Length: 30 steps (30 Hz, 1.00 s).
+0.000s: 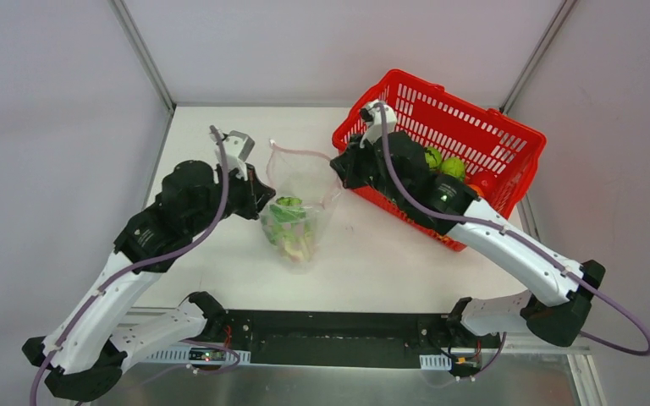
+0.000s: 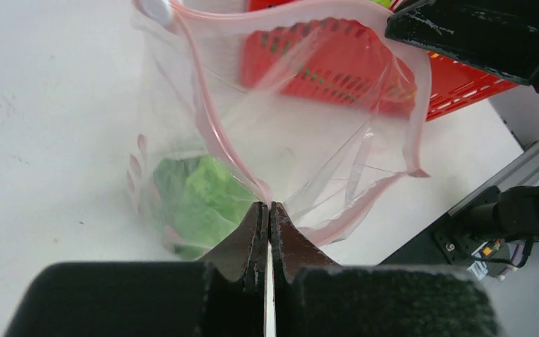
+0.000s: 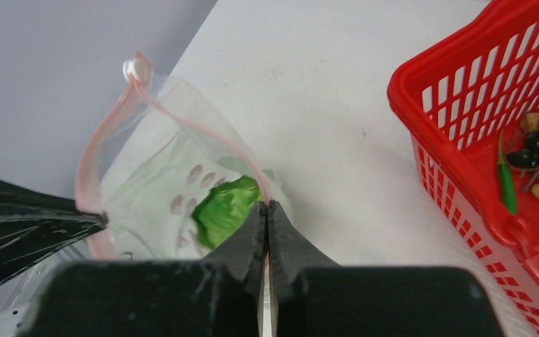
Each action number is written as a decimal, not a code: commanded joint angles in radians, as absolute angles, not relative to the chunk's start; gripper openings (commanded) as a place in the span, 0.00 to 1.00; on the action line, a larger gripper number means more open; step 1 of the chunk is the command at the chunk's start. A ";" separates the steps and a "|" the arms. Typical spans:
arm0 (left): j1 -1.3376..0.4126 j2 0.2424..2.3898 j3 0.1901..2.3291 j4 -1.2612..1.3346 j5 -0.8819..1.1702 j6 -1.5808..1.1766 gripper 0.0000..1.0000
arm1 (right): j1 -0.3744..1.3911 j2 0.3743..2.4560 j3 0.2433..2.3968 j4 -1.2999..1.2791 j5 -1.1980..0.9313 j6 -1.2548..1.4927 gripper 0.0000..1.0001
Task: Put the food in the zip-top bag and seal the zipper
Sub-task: Adjust the zipper on the food storage bag, then place the zipper food storage bag at the center of the board.
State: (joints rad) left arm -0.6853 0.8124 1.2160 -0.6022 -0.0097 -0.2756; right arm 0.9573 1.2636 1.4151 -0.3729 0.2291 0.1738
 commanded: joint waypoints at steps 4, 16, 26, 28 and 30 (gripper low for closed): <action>-0.675 0.803 1.179 -0.536 0.006 -0.273 0.00 | 0.914 1.170 1.260 -0.125 0.070 0.241 0.00; -0.675 0.775 1.298 -0.666 -0.028 -0.234 0.00 | 0.911 1.166 1.263 -0.171 -0.015 0.279 0.00; -0.675 0.861 1.155 -0.595 -0.085 -0.278 0.05 | 0.911 1.182 1.083 -0.122 0.040 0.360 0.00; -0.675 0.892 1.133 -0.570 -0.082 -0.305 0.25 | 0.912 1.182 1.088 -0.101 0.011 0.373 0.00; -0.675 0.918 1.146 -0.575 -0.087 -0.330 0.31 | 0.911 1.179 1.099 -0.084 0.009 0.382 0.00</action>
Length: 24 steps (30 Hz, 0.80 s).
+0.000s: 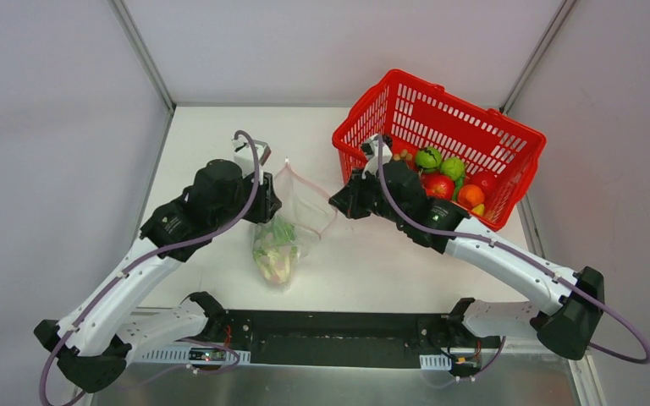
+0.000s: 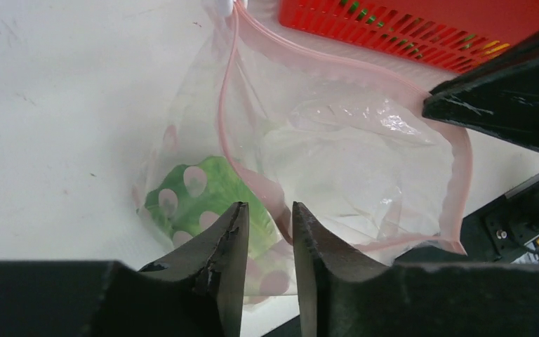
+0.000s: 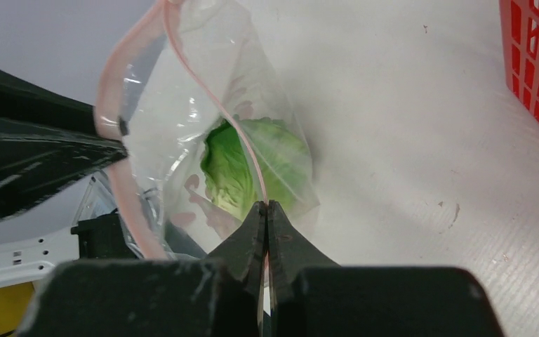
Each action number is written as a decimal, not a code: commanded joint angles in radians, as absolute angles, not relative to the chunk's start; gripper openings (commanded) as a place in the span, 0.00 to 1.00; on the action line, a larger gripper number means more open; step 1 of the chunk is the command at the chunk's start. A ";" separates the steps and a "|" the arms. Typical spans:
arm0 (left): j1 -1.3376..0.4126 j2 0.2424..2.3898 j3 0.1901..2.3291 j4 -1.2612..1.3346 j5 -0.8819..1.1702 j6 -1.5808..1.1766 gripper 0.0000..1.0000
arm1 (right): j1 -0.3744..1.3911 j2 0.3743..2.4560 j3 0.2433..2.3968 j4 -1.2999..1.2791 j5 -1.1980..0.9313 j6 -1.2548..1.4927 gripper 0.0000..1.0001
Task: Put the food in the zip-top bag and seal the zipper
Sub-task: Place the zipper food storage bag at the center of the board.
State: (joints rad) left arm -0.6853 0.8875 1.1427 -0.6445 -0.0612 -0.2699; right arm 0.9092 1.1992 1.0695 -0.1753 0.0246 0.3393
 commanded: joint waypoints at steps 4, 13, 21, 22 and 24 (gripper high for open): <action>-0.675 0.934 1.161 -0.574 -0.126 -0.368 0.47 | 0.910 1.182 1.133 -0.081 -0.058 0.385 0.00; -0.675 0.966 1.202 -0.617 -0.150 -0.418 0.16 | 0.911 1.170 1.141 -0.085 -0.049 0.408 0.00; -0.675 1.016 1.321 -0.708 -0.118 -0.311 0.00 | 0.896 1.195 1.190 -0.161 0.048 0.312 0.20; -0.675 1.033 1.342 -0.719 -0.110 -0.294 0.00 | 0.884 1.202 1.218 -0.188 0.067 0.302 0.28; -0.675 1.067 1.372 -0.738 -0.099 -0.267 0.00 | 0.856 1.204 1.260 -0.230 0.086 0.276 0.45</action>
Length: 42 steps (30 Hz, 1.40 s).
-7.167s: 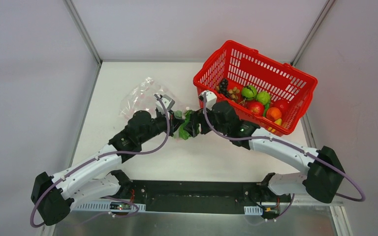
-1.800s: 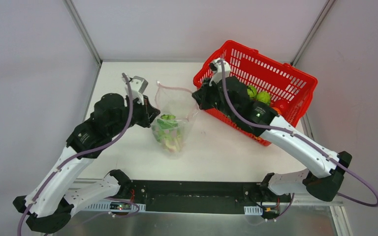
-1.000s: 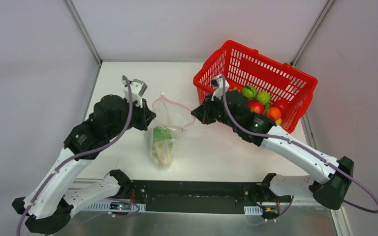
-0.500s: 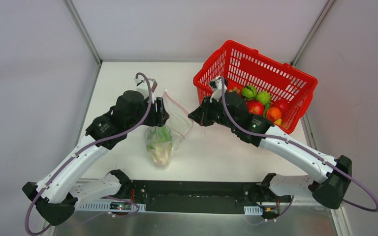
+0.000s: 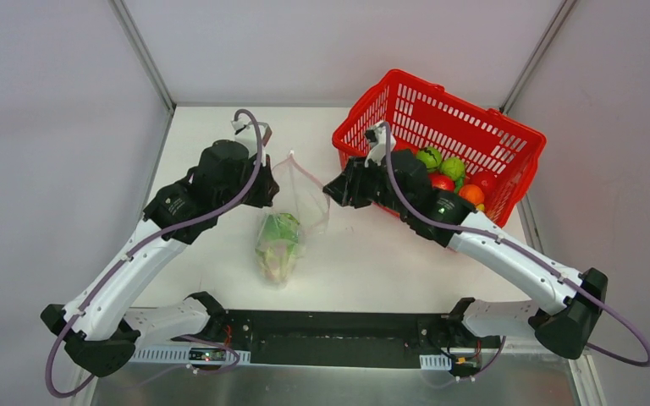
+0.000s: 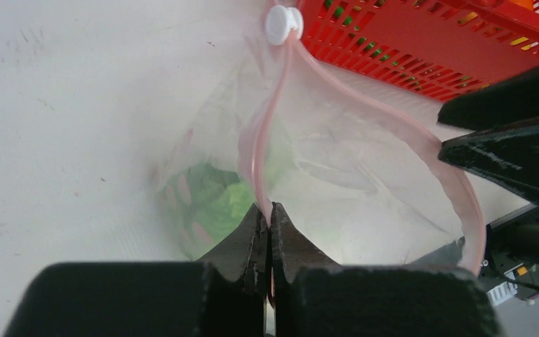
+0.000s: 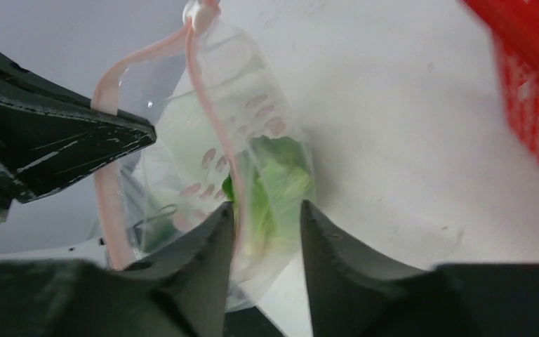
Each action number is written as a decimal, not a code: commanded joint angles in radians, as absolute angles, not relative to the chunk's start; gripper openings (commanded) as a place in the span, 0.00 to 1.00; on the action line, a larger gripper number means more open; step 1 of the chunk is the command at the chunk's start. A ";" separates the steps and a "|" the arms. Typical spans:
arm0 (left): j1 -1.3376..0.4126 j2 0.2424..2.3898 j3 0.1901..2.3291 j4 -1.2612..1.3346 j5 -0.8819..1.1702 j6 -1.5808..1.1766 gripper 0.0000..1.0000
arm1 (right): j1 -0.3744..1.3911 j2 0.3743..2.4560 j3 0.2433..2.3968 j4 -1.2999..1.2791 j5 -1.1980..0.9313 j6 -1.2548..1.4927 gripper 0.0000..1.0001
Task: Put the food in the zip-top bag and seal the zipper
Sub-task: Place the zipper food storage bag at the center of the board, then pick up the fake fruit from the bin.
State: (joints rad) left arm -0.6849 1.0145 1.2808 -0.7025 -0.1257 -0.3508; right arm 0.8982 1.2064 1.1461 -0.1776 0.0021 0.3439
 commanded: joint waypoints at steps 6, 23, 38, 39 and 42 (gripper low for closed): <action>-0.675 1.088 1.354 -0.719 -0.070 -0.252 0.00 | 0.744 1.141 1.332 -0.270 0.154 0.207 0.74; -0.673 1.138 1.410 -0.655 0.047 -0.235 0.00 | 0.117 1.480 1.402 -0.575 0.017 0.202 0.90; -0.655 1.256 1.465 -0.620 0.130 -0.242 0.00 | 0.080 1.874 1.518 -0.659 -0.299 0.074 0.76; -0.654 1.258 1.466 -0.624 0.129 -0.241 0.00 | 0.085 1.899 1.536 -0.676 -0.245 0.080 0.76; -0.651 1.249 1.452 -0.626 0.130 -0.245 0.00 | 0.101 1.955 1.562 -0.710 -0.110 0.071 0.76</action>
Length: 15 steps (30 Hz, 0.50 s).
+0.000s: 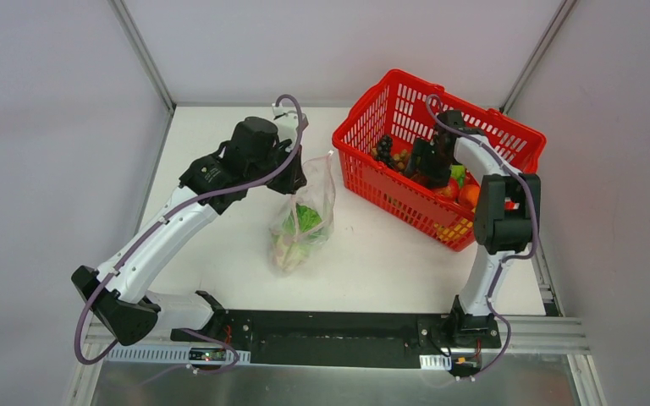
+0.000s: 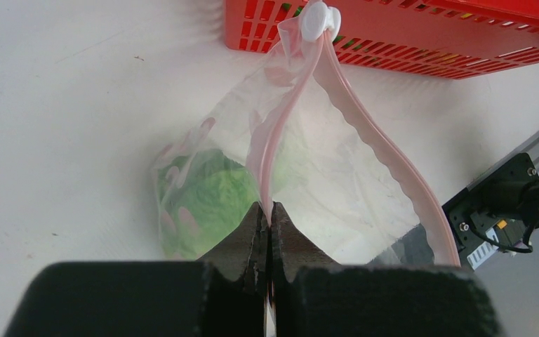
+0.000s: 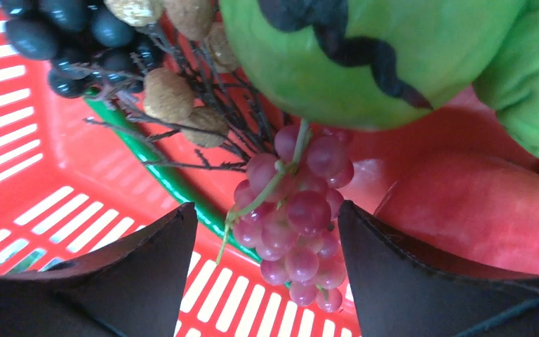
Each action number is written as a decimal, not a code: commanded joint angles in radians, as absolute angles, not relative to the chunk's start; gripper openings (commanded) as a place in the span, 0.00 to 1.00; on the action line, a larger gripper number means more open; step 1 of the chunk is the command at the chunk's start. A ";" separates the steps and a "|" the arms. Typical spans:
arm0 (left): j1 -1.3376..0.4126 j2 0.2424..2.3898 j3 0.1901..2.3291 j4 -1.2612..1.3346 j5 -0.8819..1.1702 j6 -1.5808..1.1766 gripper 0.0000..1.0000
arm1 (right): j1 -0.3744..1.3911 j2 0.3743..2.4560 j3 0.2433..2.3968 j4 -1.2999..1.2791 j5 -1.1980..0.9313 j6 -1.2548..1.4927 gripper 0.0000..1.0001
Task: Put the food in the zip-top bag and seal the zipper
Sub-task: Pick up the fake fruit from the bin.
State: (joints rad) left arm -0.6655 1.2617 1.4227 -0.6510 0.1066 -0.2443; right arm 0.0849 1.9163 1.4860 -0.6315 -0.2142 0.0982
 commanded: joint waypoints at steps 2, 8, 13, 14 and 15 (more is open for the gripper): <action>-0.650 1.243 1.437 -0.614 0.133 -0.248 0.00 | 0.112 1.974 1.567 -0.718 -0.034 0.069 0.77; -0.647 1.247 1.447 -0.617 0.141 -0.249 0.00 | 0.127 2.034 1.555 -0.692 -0.091 0.065 0.60; -0.646 1.227 1.430 -0.618 0.134 -0.253 0.00 | 0.136 1.969 1.521 -0.643 -0.093 0.078 0.36; -0.646 1.225 1.425 -0.618 0.132 -0.254 0.00 | 0.135 1.944 1.512 -0.632 -0.094 0.078 0.30; -0.647 1.221 1.420 -0.619 0.131 -0.257 0.00 | 0.135 1.917 1.502 -0.621 -0.098 0.080 0.23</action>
State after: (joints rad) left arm -0.6590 1.2610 1.4223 -0.6479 0.1226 -0.2459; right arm 0.1257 2.0201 1.5242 -0.6609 -0.1074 0.0761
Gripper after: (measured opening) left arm 0.010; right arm 0.344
